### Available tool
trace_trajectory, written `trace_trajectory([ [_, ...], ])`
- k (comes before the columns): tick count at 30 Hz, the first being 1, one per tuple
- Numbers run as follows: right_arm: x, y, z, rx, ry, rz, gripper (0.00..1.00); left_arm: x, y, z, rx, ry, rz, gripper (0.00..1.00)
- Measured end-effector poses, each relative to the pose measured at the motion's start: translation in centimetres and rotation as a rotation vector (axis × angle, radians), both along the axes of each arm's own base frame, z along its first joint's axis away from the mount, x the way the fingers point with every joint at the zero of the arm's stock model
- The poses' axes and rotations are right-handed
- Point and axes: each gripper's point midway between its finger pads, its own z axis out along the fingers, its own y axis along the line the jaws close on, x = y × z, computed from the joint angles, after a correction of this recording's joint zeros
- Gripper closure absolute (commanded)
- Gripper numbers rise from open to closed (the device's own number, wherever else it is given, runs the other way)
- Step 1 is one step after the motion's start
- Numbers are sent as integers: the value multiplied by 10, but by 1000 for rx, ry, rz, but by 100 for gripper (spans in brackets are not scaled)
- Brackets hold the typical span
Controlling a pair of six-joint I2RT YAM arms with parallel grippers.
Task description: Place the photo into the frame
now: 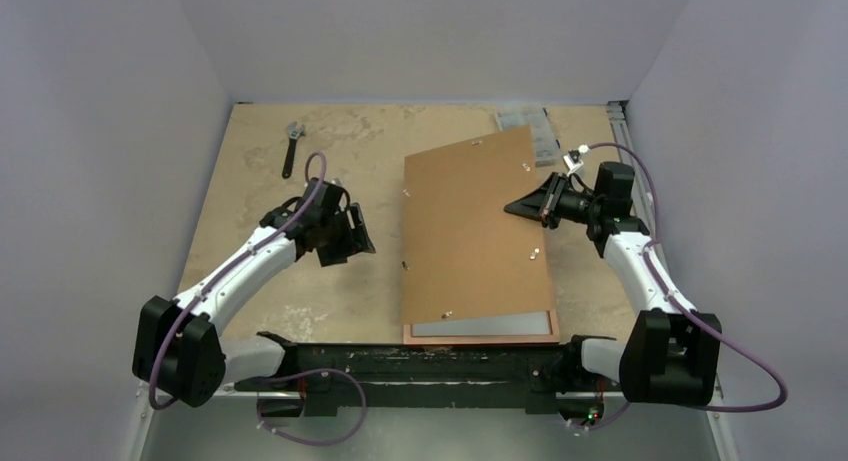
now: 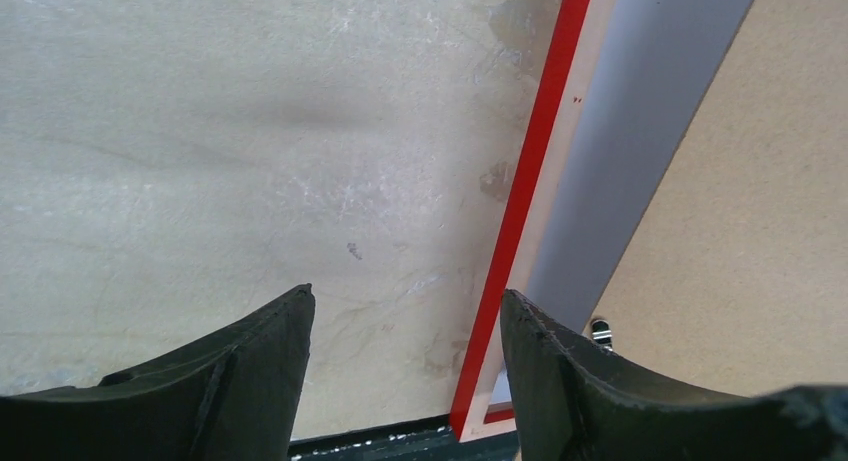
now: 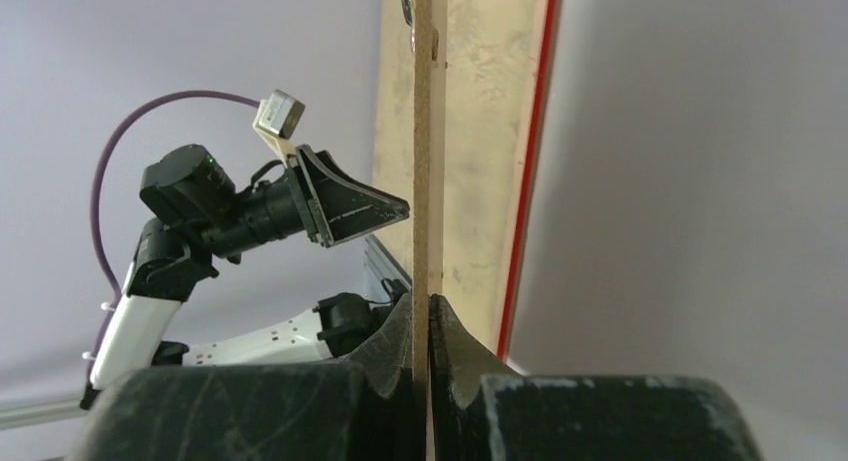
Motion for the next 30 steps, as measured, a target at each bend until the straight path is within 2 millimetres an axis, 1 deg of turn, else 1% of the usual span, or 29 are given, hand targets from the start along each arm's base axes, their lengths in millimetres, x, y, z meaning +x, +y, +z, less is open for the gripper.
trace_trajectory([
  [4,-5,-5,-14,-37,49,-14,100,7,-13,-18,-36,36,-26,35],
  [9,-9,-13,-19,-67,73,-47,100,14,-33,-36,-68,65,-72,35],
  [13,-9,-17,-19,-79,71,-61,100,13,-58,-57,-57,118,-137,37],
  [17,-9,-18,-20,-79,79,-65,100,17,-85,-73,-54,141,-190,39],
  [20,-9,-19,-21,-82,80,-66,100,20,-98,-76,-57,139,-211,46],
  [22,-8,-21,-21,-88,77,-72,100,23,-103,-77,-61,136,-213,52],
  [27,-9,-21,-21,-88,77,-71,100,27,-100,-81,-37,130,-190,76],
  [30,-9,-21,-21,-84,77,-68,100,28,-99,-82,-25,121,-185,85],
])
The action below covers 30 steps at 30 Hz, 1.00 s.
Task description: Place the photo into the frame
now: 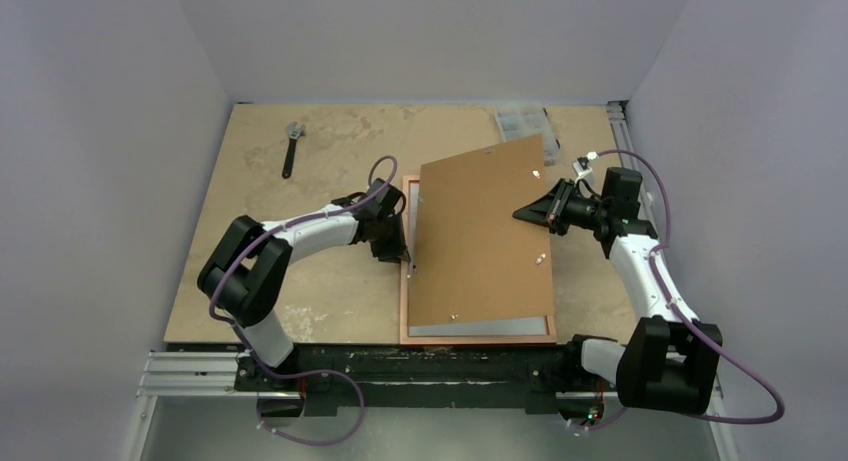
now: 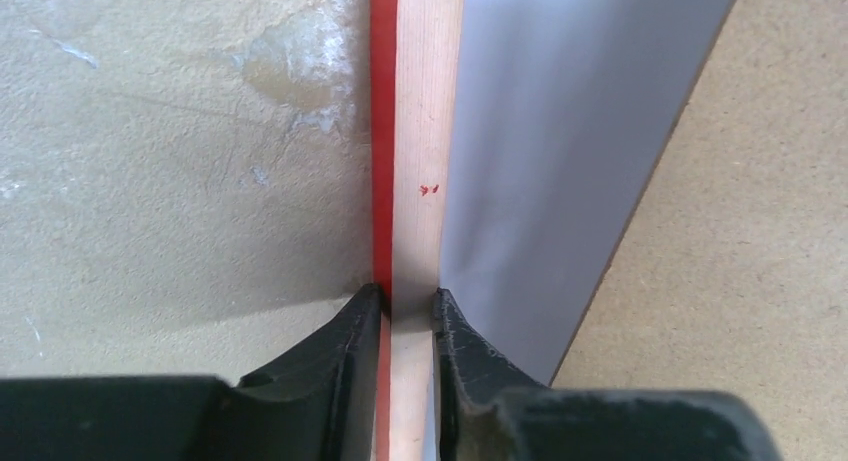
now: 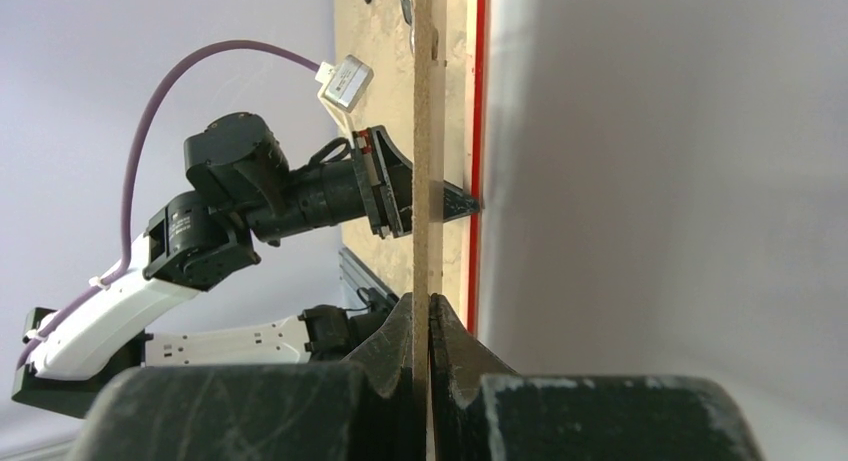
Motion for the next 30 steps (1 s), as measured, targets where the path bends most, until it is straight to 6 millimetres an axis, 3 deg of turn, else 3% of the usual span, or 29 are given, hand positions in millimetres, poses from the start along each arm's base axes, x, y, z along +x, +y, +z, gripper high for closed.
trace_trajectory([
  [5,0,0,0,1,-1,1,100,1,6,1,19,-14,11,93],
  [12,2,0,-3,1,5,1,100,-2,44,1,53,-21,73,91],
  [14,3,2,-2,3,1,5,100,-3,51,1,58,-25,82,85],
  [18,4,6,-3,5,-2,18,100,-3,56,1,67,-30,79,59],
  [22,5,11,-8,6,11,37,100,-7,60,0,78,-24,70,42],
  [25,4,15,-13,8,28,54,100,-10,63,9,62,-39,74,36],
  [30,2,27,-22,9,57,93,100,-15,72,34,-33,-93,104,37],
])
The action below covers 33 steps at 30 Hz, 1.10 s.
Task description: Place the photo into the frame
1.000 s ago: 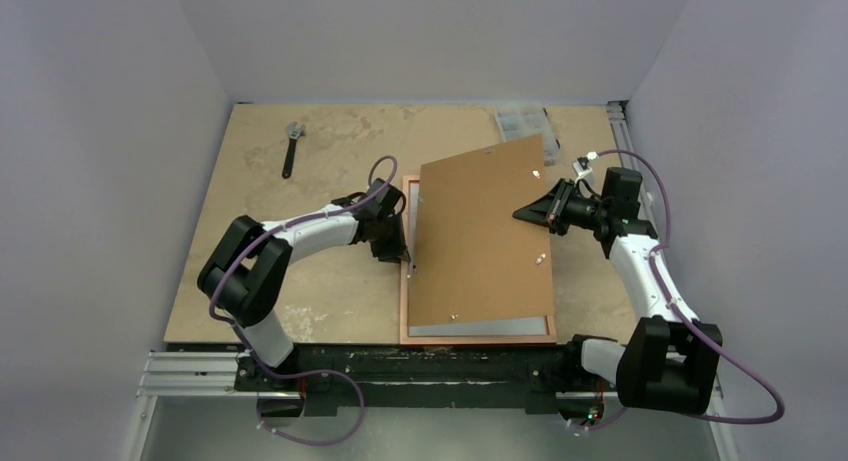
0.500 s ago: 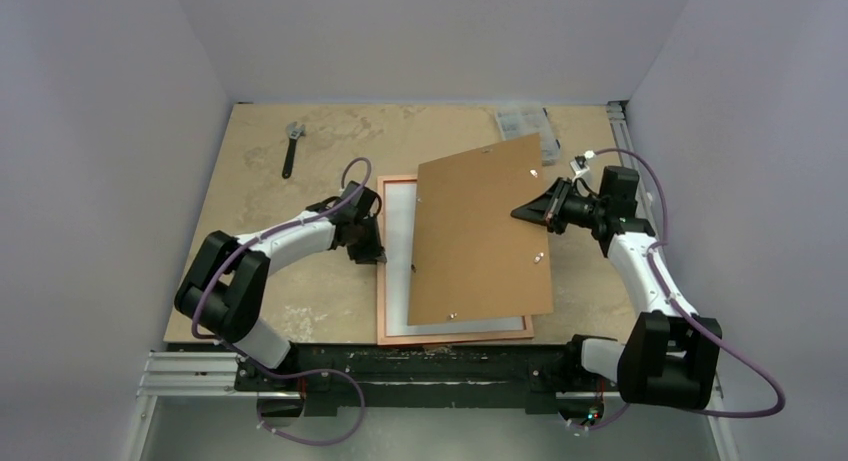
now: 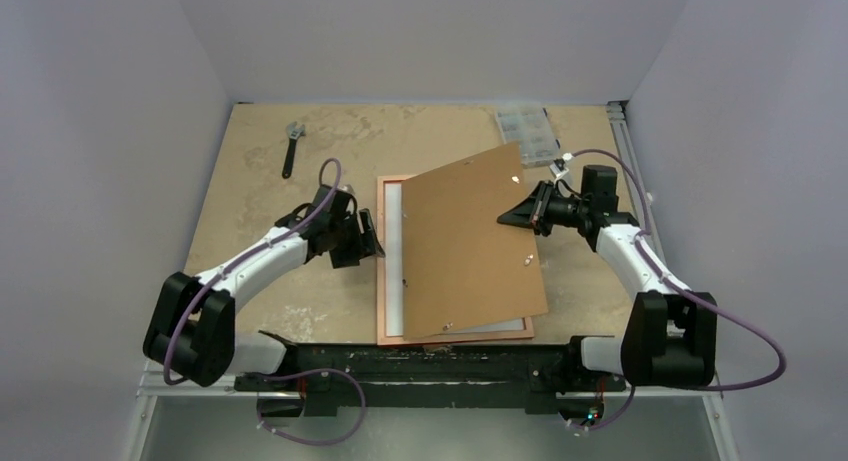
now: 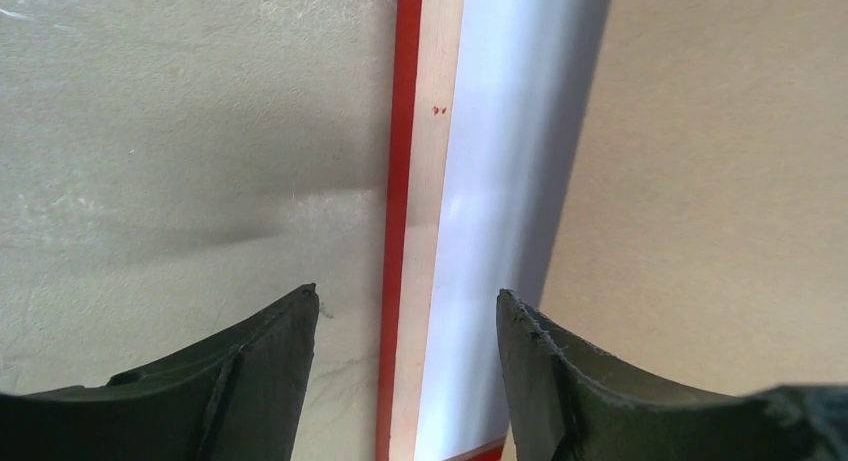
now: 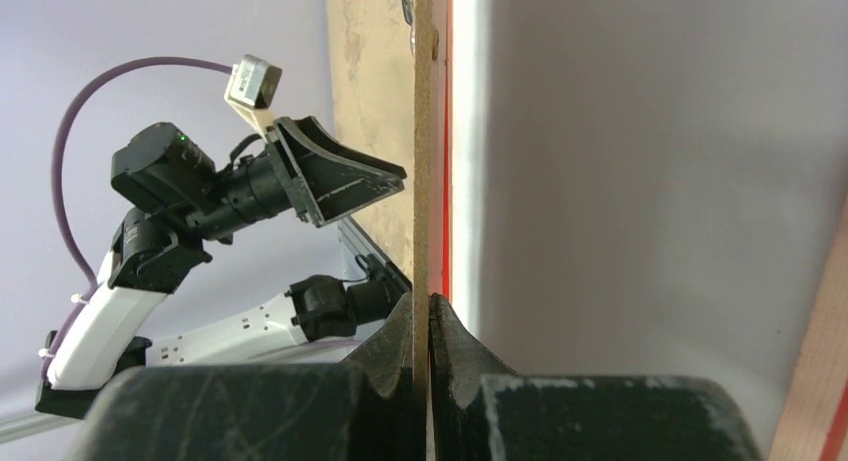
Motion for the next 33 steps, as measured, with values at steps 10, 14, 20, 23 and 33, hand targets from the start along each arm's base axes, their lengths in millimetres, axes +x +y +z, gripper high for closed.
trace_trajectory([
  [10,-2,30,-5,9,1,89,100,-8,8,3,-74,-2,21,43],
  [14,2,30,-10,4,13,82,100,-11,8,-6,-77,22,23,45],
  [20,12,30,-13,-5,0,67,100,-13,6,-19,-83,57,20,46],
  [23,14,29,-16,-9,3,60,100,-12,5,-22,-87,64,17,46],
  [33,24,29,-21,-12,-13,44,100,-9,0,-28,-102,70,9,47],
])
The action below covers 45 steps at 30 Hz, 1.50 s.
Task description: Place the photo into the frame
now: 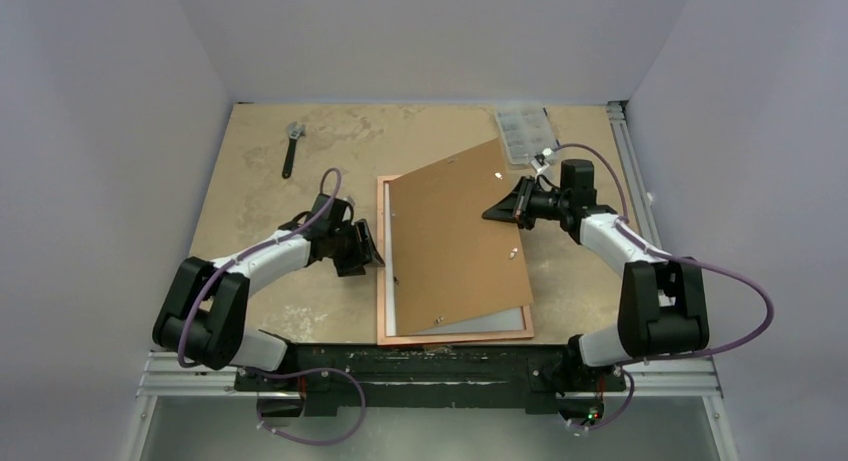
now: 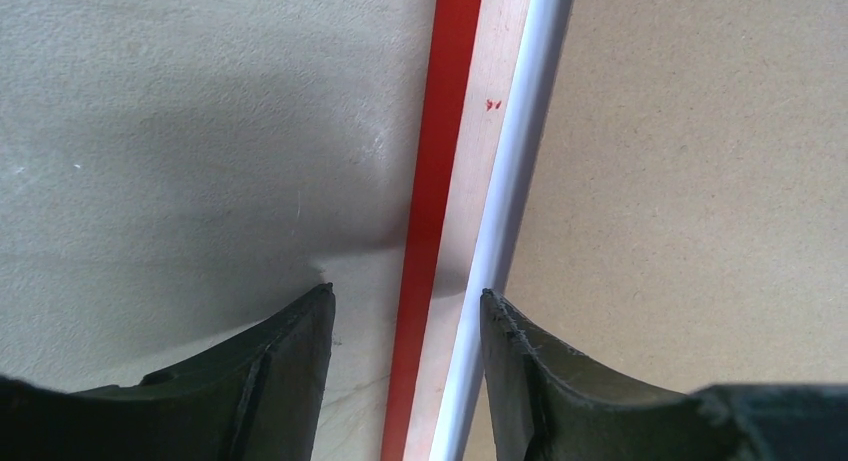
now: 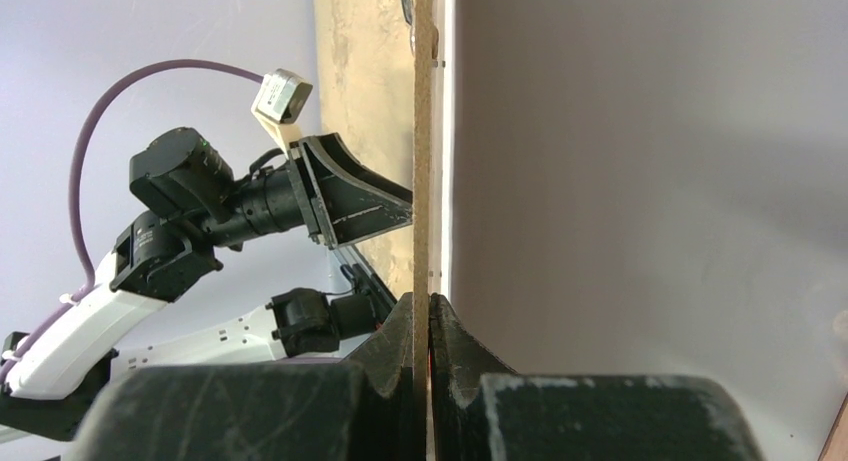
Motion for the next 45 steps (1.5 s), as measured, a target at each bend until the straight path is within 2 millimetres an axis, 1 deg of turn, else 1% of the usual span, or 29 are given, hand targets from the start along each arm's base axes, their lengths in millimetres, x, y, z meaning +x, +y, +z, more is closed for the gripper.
trace_trajectory([
  [9,0,1,-13,2,17,2,100,3,-6,-1,-27,6,2,48],
  [15,-5,0,-24,2,31,-4,100,3,-6,-3,-30,11,3,62],
  [19,-9,0,-31,7,42,-13,100,2,-6,-5,-28,20,4,66],
  [23,-10,1,-34,13,40,-16,100,4,-8,-5,-39,15,0,70],
  [25,-10,2,-34,14,38,-14,100,4,-10,-5,-45,16,-3,74],
  [31,-10,7,-43,11,52,-1,100,5,-12,-3,-60,14,-8,76],
  [39,-9,6,-47,-6,53,1,100,5,-13,-4,-65,14,-11,77],
  [40,-8,6,-48,-12,52,4,98,5,-13,-4,-66,14,-11,77],
  [42,-6,5,-49,-26,53,13,89,5,-14,-4,-67,14,-12,77],
  [44,-4,5,-51,-46,55,23,78,5,-14,-4,-67,13,-12,77],
  [45,-3,5,-53,-59,56,27,70,5,-14,-4,-68,13,-12,78],
])
